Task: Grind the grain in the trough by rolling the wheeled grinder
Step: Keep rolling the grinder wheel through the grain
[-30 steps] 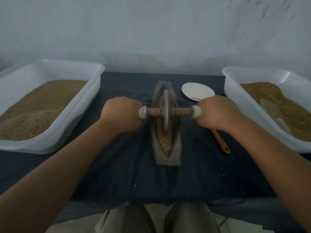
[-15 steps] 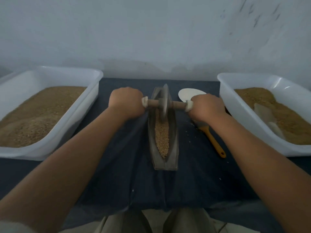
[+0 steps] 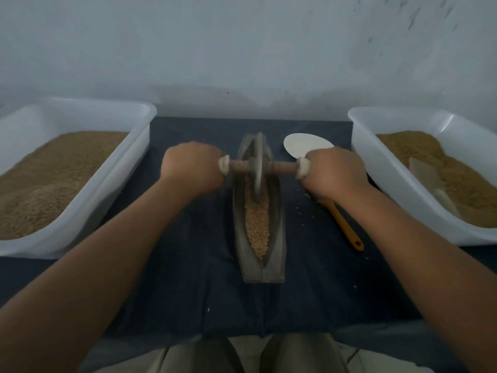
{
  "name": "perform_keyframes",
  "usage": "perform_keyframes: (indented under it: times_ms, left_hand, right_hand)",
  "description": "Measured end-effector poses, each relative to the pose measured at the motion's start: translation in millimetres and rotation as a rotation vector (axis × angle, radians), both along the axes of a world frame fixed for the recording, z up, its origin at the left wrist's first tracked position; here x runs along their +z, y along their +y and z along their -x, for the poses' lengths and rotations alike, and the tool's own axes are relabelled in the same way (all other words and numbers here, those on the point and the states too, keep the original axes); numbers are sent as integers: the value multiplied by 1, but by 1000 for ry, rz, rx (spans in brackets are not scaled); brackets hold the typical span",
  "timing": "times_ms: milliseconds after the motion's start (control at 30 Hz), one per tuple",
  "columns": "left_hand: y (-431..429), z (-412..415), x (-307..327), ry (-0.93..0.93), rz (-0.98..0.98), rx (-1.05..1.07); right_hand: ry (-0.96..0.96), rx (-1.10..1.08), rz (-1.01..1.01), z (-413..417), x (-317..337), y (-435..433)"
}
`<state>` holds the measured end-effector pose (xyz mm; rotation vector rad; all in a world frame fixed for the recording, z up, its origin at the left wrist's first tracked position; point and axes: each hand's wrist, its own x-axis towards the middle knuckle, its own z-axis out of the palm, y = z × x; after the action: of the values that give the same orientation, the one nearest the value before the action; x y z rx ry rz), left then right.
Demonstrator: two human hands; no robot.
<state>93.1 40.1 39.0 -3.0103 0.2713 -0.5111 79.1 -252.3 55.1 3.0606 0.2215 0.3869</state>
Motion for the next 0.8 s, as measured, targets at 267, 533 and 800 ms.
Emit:
perform_keyframes:
  times_ms: [267, 533, 800]
  left_hand:
    - [7, 25, -7, 29, 26, -22]
    - [14, 69, -13, -126, -46, -89]
    - [-6, -11, 14, 31, 39, 10]
  right_hand:
    - [62, 76, 2, 23, 10, -4]
    - [112, 108, -43, 54, -2, -16]
    - [-14, 22, -39, -12, 13, 12]
